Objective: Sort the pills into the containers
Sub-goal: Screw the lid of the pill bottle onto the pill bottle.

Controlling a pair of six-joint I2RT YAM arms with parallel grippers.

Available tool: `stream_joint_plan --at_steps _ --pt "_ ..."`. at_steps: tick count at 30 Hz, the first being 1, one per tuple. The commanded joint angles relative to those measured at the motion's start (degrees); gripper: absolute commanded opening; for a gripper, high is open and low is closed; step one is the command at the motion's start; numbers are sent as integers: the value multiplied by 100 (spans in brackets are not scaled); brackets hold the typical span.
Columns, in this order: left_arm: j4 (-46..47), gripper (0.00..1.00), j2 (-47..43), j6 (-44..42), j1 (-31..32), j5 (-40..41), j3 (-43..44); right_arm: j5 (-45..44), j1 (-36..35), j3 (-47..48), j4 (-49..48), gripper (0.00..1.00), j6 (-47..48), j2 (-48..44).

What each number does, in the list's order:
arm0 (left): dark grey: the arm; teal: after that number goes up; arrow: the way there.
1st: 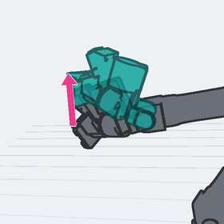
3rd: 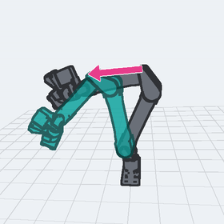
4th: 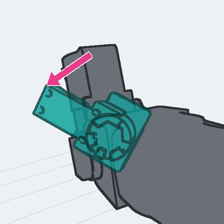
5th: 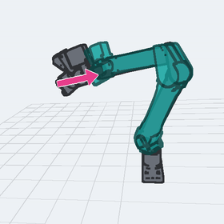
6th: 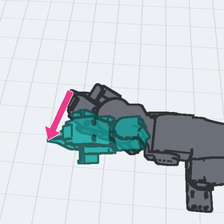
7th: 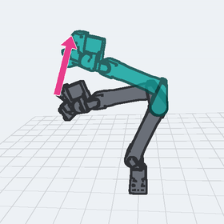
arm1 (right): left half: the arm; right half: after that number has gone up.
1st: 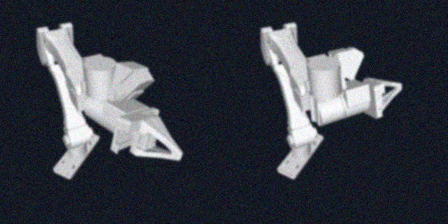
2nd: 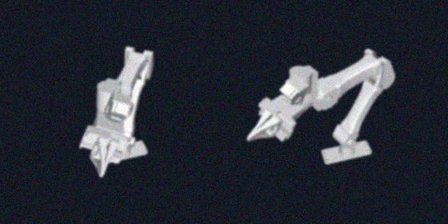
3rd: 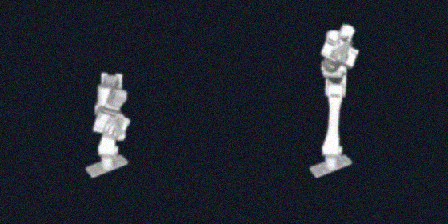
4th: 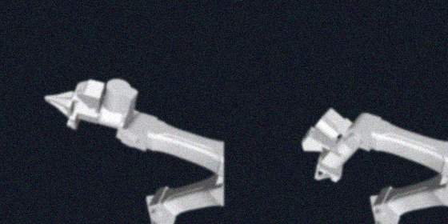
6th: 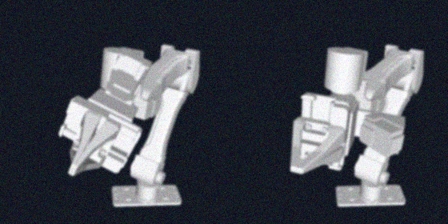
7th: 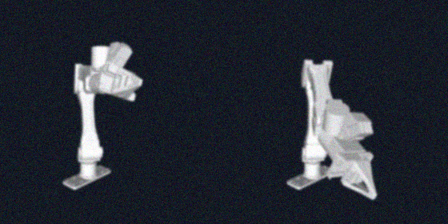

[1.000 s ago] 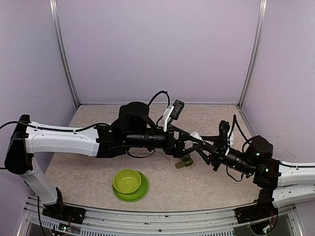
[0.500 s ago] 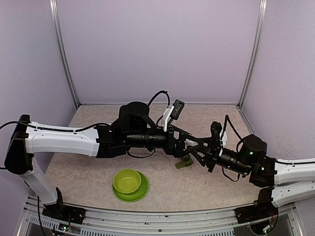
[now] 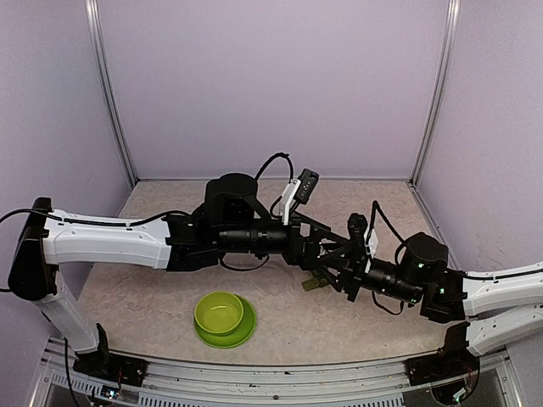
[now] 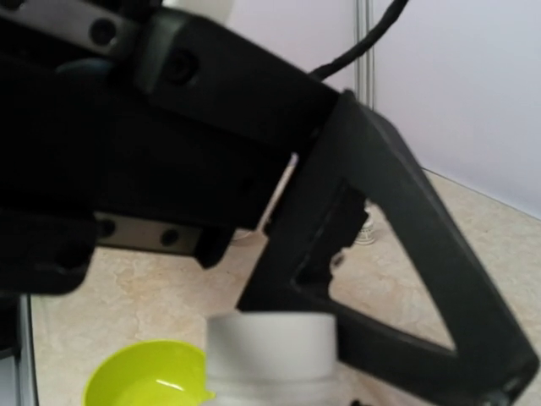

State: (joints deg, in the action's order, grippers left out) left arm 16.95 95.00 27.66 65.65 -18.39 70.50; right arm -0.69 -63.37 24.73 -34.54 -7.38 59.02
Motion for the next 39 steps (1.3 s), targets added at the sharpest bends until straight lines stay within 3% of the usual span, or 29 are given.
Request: stream_joint_plan --at_steps 1,16,33,39 --pt "1 99 -189 -112 122 190 105 -75 -70 16 -71 0 52 -167" --pt "113 99 -343 -46 110 124 -118 -1012 -70 -215 679 0 158 -1406" --pt "392 99 -386 -22 168 -15 -164 -347 -123 159 107 0 -20 282" --pt "390 99 -471 -66 168 44 -221 -200 -192 226 36 0 -28 465"
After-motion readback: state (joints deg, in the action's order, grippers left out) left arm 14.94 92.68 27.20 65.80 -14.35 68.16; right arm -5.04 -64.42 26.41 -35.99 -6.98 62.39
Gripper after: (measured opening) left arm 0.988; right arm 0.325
